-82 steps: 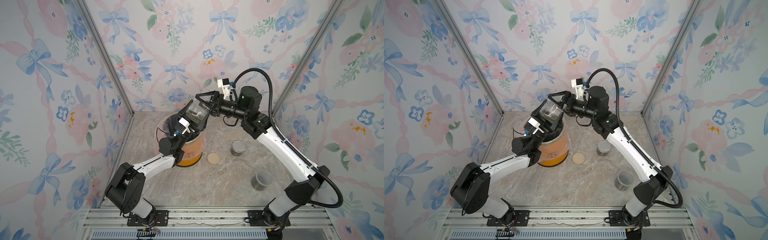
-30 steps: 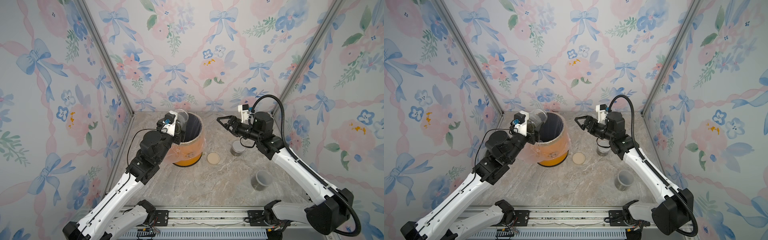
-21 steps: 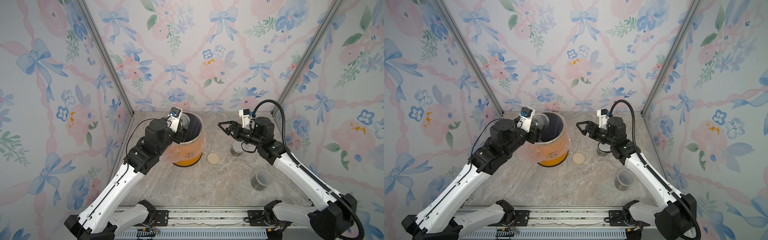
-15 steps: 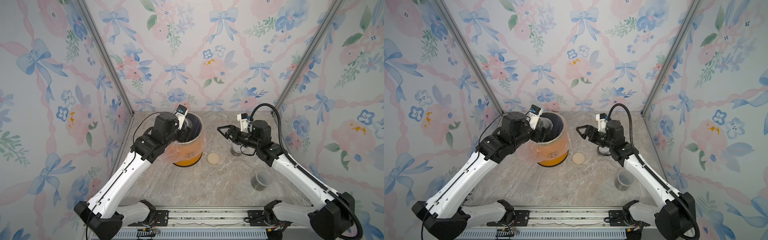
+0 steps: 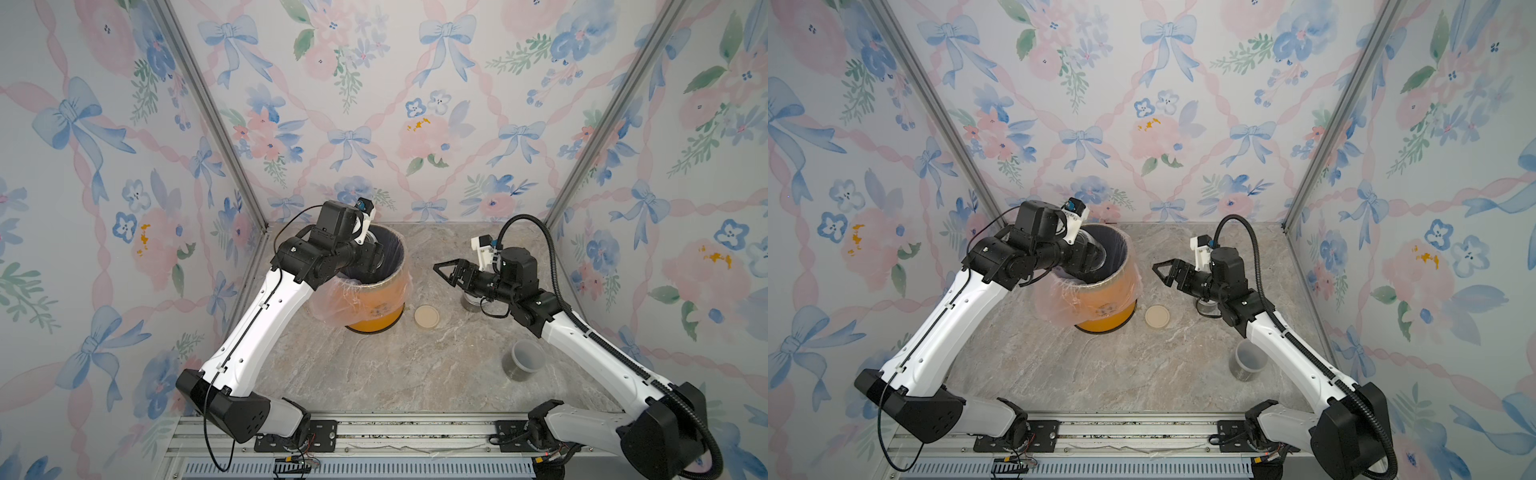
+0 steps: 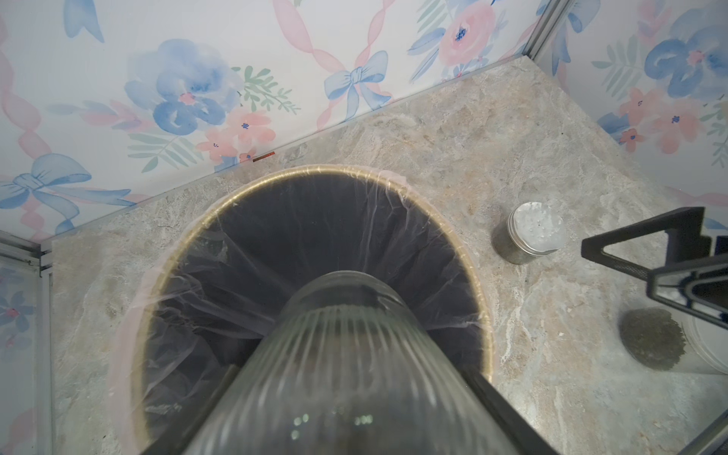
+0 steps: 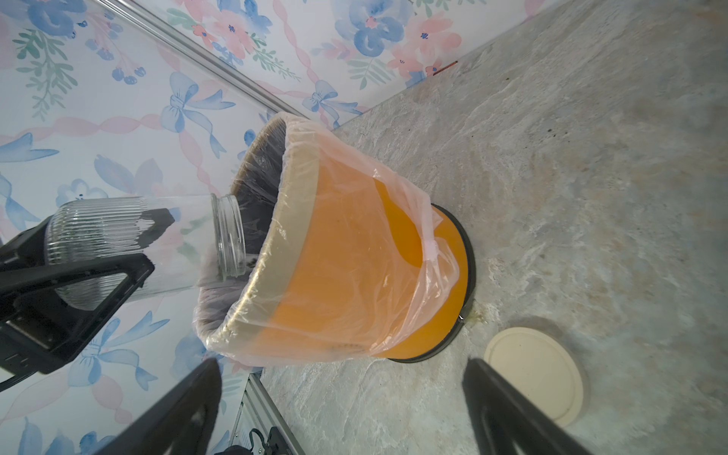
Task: Empty moldy tea leaves from jars
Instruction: Pour the moldy tea leaves from the jar into the trash bin.
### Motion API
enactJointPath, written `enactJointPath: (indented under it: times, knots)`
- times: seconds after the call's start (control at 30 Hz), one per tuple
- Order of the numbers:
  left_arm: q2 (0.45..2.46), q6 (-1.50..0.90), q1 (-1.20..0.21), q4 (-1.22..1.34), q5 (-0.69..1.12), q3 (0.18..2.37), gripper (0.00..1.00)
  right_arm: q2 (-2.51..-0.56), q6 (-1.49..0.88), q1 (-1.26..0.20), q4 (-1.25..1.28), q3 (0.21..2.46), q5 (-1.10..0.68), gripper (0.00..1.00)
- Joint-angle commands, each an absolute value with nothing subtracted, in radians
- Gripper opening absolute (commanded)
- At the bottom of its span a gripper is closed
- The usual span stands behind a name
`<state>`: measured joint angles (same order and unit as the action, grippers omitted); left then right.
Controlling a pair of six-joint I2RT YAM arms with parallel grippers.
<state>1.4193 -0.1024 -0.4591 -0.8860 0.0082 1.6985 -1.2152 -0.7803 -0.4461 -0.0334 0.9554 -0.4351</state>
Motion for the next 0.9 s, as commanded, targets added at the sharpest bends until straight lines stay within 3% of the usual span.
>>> enactJointPath:
  times: [0.0, 0.07, 0.17, 0.27, 0.37, 0.43, 0.47, 0.5, 0.53, 0.6, 0.63, 0.67, 0.7, 0.77, 0.83, 0.87]
  knots:
    - [1.400, -0.166, -0.378, -0.837, 0.196, 1.732, 0.25, -1.190, -0.757, -0.440, -0.009, 0.936, -0.456, 0.96]
    - [1.390, -0.176, -0.355, -0.805, 0.214, 1.717, 0.25, -1.188, -0.758, -0.437, -0.003, 0.928, -0.454, 0.97]
    - [1.419, -0.097, -0.425, -0.864, -0.035, 1.761, 0.23, -1.191, -0.761, -0.434, 0.001, 0.920, -0.455, 0.96]
    - [1.399, -0.130, -0.357, -0.844, 0.147, 1.747, 0.22, -1.195, -0.761, -0.433, 0.002, 0.919, -0.460, 0.96]
    - [1.425, -0.028, -0.483, -0.901, -0.208, 1.784, 0.22, -1.203, -0.762, -0.434, 0.004, 0.921, -0.460, 0.97]
    - [1.426, -0.081, -0.380, -0.908, 0.095, 1.795, 0.22, -1.208, -0.764, -0.435, 0.009, 0.923, -0.462, 0.97]
    - [1.408, -0.096, -0.361, -0.874, 0.101, 1.769, 0.22, -1.213, -0.766, -0.436, 0.012, 0.923, -0.463, 0.97]
    - [1.406, -0.061, -0.408, -0.878, -0.050, 1.771, 0.21, -1.216, -0.770, -0.436, 0.016, 0.924, -0.462, 0.97]
    - [1.408, -0.037, -0.420, -0.886, -0.082, 1.774, 0.21, -1.219, -0.772, -0.437, 0.019, 0.923, -0.465, 0.96]
    - [1.390, -0.102, -0.303, -0.859, 0.220, 1.762, 0.21, -1.223, -0.774, -0.440, 0.021, 0.925, -0.469, 0.96]
    - [1.382, -0.107, -0.310, -0.849, 0.171, 1.757, 0.21, -1.223, -0.774, -0.441, 0.027, 0.924, -0.472, 0.97]
    - [1.385, -0.056, -0.398, -0.866, -0.046, 1.770, 0.20, -1.226, -0.785, -0.439, 0.050, 0.917, -0.484, 0.97]
    - [1.404, -0.021, -0.437, -0.897, -0.129, 1.790, 0.20, -1.232, -0.799, -0.436, 0.078, 0.907, -0.502, 0.96]
    - [1.396, -0.103, -0.302, -0.878, 0.250, 1.787, 0.19, -1.248, -0.816, -0.433, 0.097, 0.911, -0.529, 0.97]
    - [1.394, -0.041, -0.429, -0.880, -0.115, 1.792, 0.20, -1.258, -0.813, -0.433, 0.093, 0.915, -0.529, 0.97]
    - [1.408, -0.019, -0.470, -0.905, -0.146, 1.809, 0.20, -1.259, -0.818, -0.434, 0.095, 0.915, -0.527, 0.97]
